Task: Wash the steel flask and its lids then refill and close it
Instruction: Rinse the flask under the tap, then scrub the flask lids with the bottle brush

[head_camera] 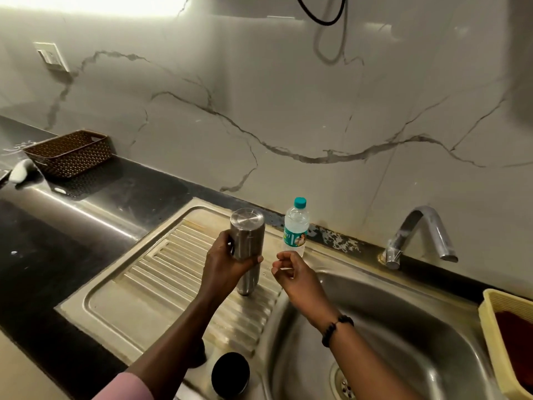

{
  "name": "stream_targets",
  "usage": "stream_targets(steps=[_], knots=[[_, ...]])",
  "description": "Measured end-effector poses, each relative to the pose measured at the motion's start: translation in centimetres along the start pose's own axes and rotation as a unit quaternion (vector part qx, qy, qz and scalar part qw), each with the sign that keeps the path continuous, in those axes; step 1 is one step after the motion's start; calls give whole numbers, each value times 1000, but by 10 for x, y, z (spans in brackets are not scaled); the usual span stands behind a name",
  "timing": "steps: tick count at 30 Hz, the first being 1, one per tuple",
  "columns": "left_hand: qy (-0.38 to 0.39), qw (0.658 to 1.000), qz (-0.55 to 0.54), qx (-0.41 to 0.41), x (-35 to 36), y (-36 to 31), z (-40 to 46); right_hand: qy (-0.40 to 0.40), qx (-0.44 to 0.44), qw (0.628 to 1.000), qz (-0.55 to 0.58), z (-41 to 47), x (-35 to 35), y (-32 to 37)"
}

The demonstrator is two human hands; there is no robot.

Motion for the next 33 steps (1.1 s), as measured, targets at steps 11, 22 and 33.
stream_targets(steps=[11,22,33], knots=[[34,999,-32,-11,4,17,-9,30,26,999,7,-1,12,-20],[-35,999,-14,34,-30,-12,-62,180,-25,982,-44,-62,45,-25],[41,999,16,-3,-42,-5,-185,204,-164,947,-186,-114,100,-55]])
Point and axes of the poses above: each hand's wrist, its own z-axis towards the middle knuckle, its own x-axis out of the palm, y = z × x, the point moved 9 cm from there along z, towards the middle knuckle, and after that the axes turned 8 degrees about x, right-handed, at the moved point
